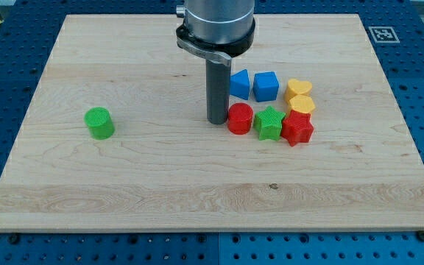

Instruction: Move the blue triangle into the blue cube

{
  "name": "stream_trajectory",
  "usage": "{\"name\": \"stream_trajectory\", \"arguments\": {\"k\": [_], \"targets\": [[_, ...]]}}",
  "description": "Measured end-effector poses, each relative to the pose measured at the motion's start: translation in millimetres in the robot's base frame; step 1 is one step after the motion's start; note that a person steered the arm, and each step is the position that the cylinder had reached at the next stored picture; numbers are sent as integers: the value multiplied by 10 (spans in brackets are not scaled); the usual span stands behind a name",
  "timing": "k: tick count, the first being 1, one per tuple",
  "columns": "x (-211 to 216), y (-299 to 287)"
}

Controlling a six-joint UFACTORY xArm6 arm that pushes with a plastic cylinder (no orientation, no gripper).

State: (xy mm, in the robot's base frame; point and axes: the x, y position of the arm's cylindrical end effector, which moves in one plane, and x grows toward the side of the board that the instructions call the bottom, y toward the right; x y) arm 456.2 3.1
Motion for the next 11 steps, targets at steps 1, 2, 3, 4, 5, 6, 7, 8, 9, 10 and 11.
{"name": "stream_trajectory", "arguments": {"k": [1, 2, 3, 4, 5, 6, 7, 8, 9, 10, 11], "targets": [[0, 0], [0, 95], [0, 99], [0, 73], [-170, -142], [-300, -159], [-350, -159], [-446, -159], [-549, -159], [-557, -142], [-588, -119]]}}
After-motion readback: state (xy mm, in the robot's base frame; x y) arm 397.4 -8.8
